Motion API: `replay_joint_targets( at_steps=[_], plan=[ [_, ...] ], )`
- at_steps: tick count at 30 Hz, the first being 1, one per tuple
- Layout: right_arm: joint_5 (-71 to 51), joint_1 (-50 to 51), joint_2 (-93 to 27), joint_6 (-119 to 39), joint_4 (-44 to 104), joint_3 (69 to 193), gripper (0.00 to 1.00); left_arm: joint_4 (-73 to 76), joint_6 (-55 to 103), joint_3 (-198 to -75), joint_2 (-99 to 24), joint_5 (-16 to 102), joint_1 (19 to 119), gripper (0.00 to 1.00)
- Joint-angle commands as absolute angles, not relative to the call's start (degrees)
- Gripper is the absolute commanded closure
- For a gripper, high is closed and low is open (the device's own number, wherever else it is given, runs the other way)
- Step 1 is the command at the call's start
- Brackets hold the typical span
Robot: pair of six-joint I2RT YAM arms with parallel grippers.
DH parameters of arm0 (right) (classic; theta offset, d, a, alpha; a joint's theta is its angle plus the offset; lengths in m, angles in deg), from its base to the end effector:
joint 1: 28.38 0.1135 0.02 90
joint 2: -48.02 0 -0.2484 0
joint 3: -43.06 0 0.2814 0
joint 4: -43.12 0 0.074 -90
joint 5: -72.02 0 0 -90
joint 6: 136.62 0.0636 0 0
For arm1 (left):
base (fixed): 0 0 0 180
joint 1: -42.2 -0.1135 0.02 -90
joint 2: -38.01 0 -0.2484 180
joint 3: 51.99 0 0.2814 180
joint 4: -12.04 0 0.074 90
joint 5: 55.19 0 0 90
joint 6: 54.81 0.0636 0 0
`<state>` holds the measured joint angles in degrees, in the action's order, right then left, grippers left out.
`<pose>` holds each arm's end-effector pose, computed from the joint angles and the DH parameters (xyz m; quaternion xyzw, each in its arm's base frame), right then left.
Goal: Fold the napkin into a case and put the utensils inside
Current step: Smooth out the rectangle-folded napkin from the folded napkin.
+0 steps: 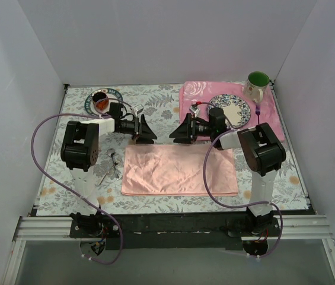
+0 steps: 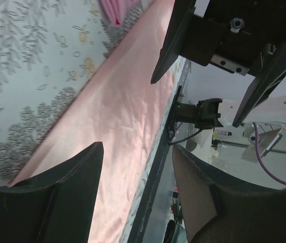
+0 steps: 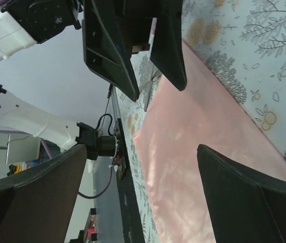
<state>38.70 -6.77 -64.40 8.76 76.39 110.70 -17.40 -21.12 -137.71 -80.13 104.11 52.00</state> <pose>0.3720 0.2045 0.1232 -0.0894 0.7395 0.6343 0.2070 0.4039 -0.1301 0.0966 0.1881 -0.7877 0.5713 0.1332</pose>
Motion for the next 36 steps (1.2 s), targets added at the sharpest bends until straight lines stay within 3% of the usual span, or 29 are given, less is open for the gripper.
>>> replay_joint_targets(
  at_steps=[1, 15, 36],
  plan=[
    [35.55, -5.44, -69.74, 12.36, 80.64, 113.20, 0.01, -13.28, -24.75, -136.73, -80.99, 100.82, 51.25, 0.45],
    [28.25, -9.30, -68.53, -2.93, 62.81, 110.04, 0.01, -16.18, -25.45, -135.32, -84.33, 90.19, 50.46, 0.50],
    [39.32, -27.85, -63.60, -10.04, 57.18, 100.02, 0.01, -20.40, -22.46, -135.76, -86.88, 88.42, 48.35, 0.53]
  ],
)
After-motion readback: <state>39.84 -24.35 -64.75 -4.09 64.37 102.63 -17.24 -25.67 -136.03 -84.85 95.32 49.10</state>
